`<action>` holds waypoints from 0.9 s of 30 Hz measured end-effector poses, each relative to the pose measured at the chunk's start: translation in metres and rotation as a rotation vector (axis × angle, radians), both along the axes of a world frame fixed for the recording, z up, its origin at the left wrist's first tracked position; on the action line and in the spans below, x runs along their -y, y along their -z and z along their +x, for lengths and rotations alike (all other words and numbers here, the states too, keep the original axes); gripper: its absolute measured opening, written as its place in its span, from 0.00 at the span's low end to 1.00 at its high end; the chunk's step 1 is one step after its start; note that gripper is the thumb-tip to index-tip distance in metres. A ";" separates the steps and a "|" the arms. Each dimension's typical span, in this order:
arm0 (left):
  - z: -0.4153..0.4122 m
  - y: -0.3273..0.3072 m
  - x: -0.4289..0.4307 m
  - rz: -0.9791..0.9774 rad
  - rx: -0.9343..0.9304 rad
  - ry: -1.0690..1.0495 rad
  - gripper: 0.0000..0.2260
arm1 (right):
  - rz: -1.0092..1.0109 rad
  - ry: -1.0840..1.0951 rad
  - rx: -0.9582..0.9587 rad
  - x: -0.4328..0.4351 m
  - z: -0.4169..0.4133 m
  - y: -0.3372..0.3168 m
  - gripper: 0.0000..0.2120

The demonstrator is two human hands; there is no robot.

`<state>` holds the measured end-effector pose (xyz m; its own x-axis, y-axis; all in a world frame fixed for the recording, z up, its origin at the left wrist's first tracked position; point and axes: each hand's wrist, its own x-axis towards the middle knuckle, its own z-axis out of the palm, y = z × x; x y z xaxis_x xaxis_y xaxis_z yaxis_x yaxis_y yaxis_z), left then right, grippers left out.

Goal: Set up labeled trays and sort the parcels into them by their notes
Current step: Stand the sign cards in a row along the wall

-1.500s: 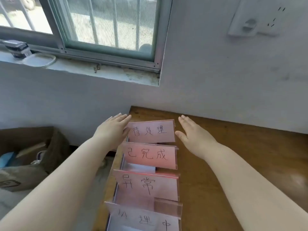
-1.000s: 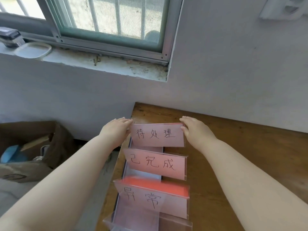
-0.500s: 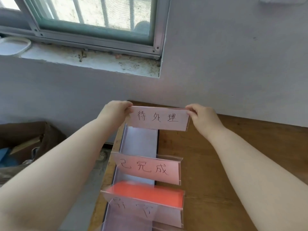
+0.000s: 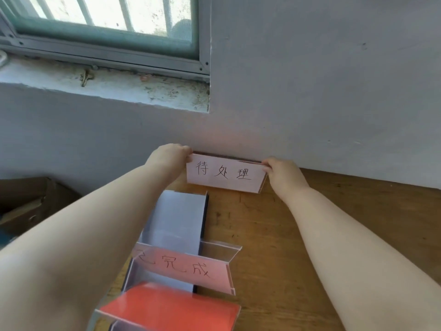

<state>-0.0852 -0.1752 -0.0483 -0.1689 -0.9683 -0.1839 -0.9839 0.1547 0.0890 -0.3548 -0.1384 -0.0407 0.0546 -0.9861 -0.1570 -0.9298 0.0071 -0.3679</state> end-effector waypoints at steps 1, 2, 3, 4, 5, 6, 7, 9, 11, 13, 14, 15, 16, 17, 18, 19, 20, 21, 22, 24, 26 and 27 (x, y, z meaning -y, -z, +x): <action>-0.002 0.004 0.001 0.002 0.009 -0.001 0.12 | 0.009 -0.002 -0.005 0.001 -0.001 0.005 0.15; -0.005 0.007 0.002 0.004 0.016 -0.007 0.12 | 0.015 -0.001 -0.007 0.002 -0.002 0.009 0.16; -0.007 0.010 0.003 0.010 0.022 -0.016 0.12 | 0.017 0.003 -0.002 0.003 -0.003 0.013 0.16; -0.009 0.012 0.004 0.017 0.026 -0.029 0.12 | 0.017 0.010 0.006 0.004 -0.004 0.016 0.16; -0.012 0.014 0.005 0.023 0.028 -0.044 0.12 | 0.014 0.019 0.016 0.006 -0.004 0.019 0.16; -0.013 0.015 0.006 0.029 0.027 -0.061 0.12 | 0.008 0.025 0.023 0.007 -0.004 0.022 0.16; -0.014 0.015 0.007 0.033 0.024 -0.078 0.12 | 0.001 0.028 0.023 0.008 -0.004 0.024 0.16; -0.015 0.015 0.008 0.030 0.017 -0.109 0.13 | -0.015 0.021 0.007 0.009 -0.003 0.028 0.17; -0.015 0.015 0.007 0.024 0.011 -0.125 0.15 | -0.027 0.024 -0.001 0.009 -0.003 0.030 0.17; -0.014 0.014 0.003 0.016 -0.007 -0.132 0.17 | -0.038 0.024 -0.012 0.007 -0.003 0.031 0.17; -0.013 0.014 0.002 0.015 -0.016 -0.134 0.19 | -0.042 0.023 -0.020 0.006 -0.002 0.030 0.18; -0.011 0.013 0.000 0.017 -0.023 -0.136 0.21 | -0.042 0.026 -0.027 0.005 -0.002 0.029 0.18; -0.009 0.012 -0.002 0.020 -0.023 -0.139 0.23 | -0.047 0.032 -0.031 0.005 -0.001 0.028 0.19; -0.007 0.011 -0.005 0.023 -0.014 -0.138 0.25 | -0.054 0.038 -0.032 0.004 -0.001 0.027 0.20; -0.004 0.009 -0.008 0.025 0.001 -0.136 0.25 | -0.065 0.041 -0.030 0.003 0.001 0.025 0.21; -0.003 0.007 -0.013 0.021 0.012 -0.133 0.26 | -0.078 0.039 -0.024 0.002 0.003 0.022 0.22; -0.001 0.005 -0.018 0.013 0.014 -0.126 0.25 | -0.090 0.032 -0.012 0.000 0.005 0.018 0.23; 0.000 0.003 -0.024 0.001 0.012 -0.113 0.23 | -0.094 0.020 0.008 -0.003 0.007 0.014 0.23; 0.002 0.000 -0.031 -0.014 0.011 -0.092 0.21 | -0.089 0.000 0.036 -0.007 0.010 0.009 0.24; 0.005 -0.006 -0.045 -0.050 0.024 -0.045 0.18 | -0.066 -0.059 0.096 -0.018 0.015 -0.001 0.24; 0.010 -0.013 -0.058 -0.069 0.041 -0.014 0.18 | -0.055 -0.126 0.122 -0.031 0.021 -0.011 0.23; 0.013 -0.017 -0.065 -0.062 0.047 -0.006 0.18 | -0.052 -0.153 0.125 -0.038 0.024 -0.016 0.23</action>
<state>-0.0726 -0.1107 -0.0313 -0.1558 -0.9790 -0.1312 -0.9877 0.1528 0.0329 -0.3304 -0.1005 -0.0249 0.2200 -0.9715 -0.0885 -0.8659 -0.1527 -0.4763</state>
